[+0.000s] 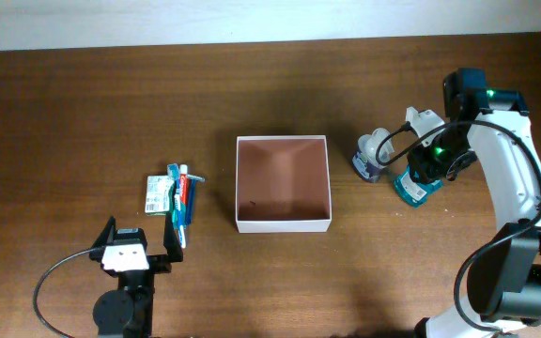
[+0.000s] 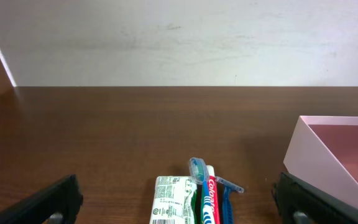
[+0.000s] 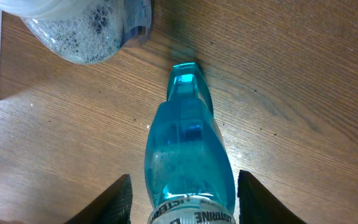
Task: Pack container
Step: 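Lower the right gripper and close it on the Listerine bottle cap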
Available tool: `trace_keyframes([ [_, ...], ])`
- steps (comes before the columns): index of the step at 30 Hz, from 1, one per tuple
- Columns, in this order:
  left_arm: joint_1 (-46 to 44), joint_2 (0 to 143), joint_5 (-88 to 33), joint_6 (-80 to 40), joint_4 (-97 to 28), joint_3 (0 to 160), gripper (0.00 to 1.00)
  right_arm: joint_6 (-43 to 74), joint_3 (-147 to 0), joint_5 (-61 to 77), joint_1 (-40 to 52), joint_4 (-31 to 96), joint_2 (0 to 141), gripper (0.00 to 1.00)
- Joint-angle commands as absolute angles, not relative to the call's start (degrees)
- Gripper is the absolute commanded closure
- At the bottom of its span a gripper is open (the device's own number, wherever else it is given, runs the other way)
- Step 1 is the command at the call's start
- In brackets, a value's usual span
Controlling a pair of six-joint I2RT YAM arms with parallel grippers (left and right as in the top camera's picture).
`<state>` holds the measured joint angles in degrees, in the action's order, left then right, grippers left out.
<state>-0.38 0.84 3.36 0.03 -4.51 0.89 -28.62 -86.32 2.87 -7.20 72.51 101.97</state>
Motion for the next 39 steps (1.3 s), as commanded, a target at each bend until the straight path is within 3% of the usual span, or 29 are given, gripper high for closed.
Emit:
trace_keyframes([
  [1, -0.14, 0.40, 2.72, 0.91, -4.49, 0.51, 0.00, -29.15, -86.04, 2.59, -7.57, 72.14, 102.61, 0.46],
  [15, -0.14, 0.40, 2.72, 0.91, -4.49, 0.51, 0.00, -29.12, -83.99, 3.25, -7.57, 70.41, 102.61, 0.46],
  [31, -0.14, 0.40, 2.72, 0.91, -4.49, 0.51, 0.00, -26.37, -84.38, 2.59, -7.57, 70.39, 102.59, 0.74],
  [39, -0.14, 0.40, 2.72, 0.91, -4.49, 0.51, 0.00, -21.52, -90.72, 1.30, -7.57, 74.54, 102.59, 0.75],
])
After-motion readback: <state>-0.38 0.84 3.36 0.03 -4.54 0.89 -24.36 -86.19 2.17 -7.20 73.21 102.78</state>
